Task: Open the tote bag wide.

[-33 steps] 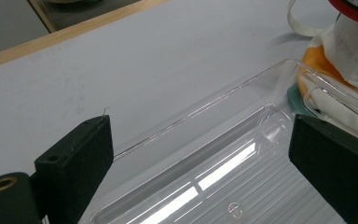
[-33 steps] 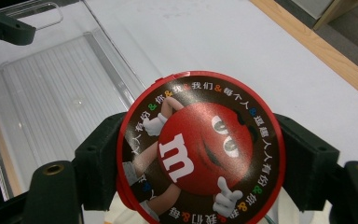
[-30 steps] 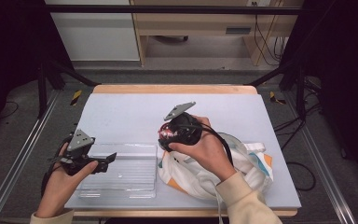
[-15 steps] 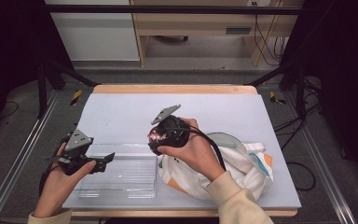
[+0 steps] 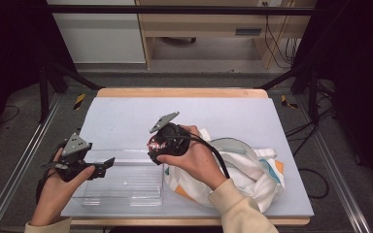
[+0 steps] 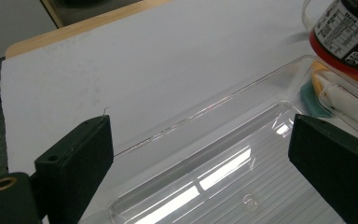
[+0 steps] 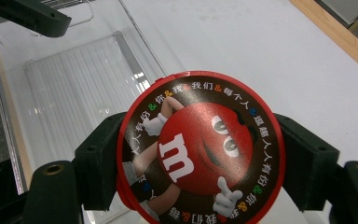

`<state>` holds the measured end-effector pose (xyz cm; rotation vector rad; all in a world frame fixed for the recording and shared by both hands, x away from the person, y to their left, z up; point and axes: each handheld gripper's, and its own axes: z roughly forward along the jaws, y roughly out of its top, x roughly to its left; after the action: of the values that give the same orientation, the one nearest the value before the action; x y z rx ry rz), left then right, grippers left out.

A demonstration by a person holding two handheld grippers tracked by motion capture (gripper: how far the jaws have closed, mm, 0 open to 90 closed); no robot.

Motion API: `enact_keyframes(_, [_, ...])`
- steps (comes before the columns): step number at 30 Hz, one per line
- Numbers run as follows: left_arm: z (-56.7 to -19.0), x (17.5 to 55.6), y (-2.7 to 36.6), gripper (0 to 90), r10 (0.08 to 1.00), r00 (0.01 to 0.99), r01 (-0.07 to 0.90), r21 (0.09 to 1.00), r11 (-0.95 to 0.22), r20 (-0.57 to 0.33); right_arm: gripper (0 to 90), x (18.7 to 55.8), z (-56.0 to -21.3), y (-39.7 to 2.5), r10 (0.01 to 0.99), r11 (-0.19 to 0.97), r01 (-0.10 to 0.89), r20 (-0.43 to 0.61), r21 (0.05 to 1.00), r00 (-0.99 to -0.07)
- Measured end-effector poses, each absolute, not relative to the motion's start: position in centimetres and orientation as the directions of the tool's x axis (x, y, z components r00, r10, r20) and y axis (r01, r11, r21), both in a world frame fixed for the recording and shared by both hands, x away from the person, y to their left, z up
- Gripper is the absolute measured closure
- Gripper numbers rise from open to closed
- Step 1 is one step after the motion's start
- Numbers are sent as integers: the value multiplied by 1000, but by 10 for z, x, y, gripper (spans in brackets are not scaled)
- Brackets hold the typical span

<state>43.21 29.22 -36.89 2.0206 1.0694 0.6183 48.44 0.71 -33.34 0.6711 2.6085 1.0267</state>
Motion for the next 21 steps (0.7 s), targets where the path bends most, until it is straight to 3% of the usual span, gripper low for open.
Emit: enact_keyframes(21, [-367,431,296,69,846,530,475,804,-358,64,260,477,-339,23,464,666,306,-57,680,-884])
